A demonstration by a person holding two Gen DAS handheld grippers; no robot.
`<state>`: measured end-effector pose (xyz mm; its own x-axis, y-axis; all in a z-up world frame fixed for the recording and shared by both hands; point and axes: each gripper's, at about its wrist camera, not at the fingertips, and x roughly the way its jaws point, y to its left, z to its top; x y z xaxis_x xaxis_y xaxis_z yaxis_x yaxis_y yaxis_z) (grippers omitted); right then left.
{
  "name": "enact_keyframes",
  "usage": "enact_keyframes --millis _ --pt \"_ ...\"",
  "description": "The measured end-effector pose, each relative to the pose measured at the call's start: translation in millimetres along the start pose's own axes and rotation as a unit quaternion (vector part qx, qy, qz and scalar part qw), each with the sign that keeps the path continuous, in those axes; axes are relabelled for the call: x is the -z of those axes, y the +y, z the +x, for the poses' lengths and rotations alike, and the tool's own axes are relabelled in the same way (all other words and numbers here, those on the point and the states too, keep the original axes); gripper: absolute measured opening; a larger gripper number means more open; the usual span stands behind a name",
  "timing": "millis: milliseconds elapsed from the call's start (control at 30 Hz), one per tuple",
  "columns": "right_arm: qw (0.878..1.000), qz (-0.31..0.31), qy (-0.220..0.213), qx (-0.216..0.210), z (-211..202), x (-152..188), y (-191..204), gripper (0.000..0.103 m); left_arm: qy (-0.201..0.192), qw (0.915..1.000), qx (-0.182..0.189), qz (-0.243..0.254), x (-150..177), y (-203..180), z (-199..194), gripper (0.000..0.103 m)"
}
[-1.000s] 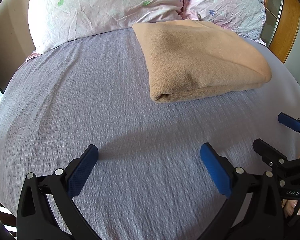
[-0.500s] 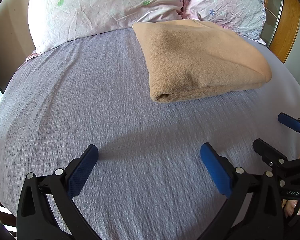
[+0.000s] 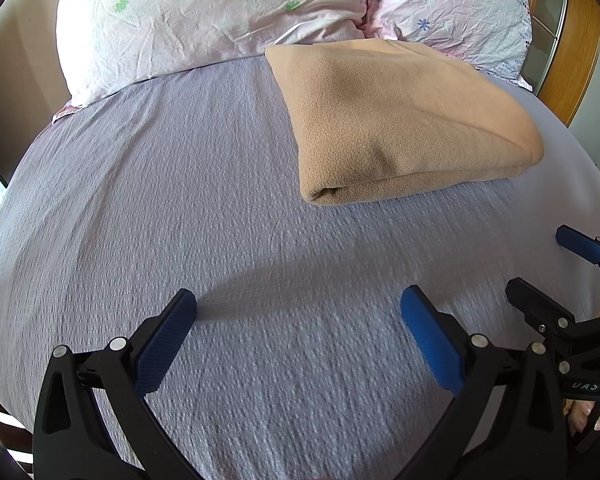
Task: Fold small clothes
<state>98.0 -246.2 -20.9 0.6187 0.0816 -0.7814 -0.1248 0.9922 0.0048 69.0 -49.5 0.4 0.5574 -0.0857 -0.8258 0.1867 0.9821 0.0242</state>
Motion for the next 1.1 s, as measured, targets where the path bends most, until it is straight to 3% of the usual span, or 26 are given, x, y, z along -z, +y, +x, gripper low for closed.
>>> enact_keyframes --millis 1100 --pt "1.000 -0.002 -0.004 0.000 -1.1 -0.5 -0.2 0.101 -0.001 1.0000 -0.002 -0.001 -0.7 0.7 -0.4 0.102"
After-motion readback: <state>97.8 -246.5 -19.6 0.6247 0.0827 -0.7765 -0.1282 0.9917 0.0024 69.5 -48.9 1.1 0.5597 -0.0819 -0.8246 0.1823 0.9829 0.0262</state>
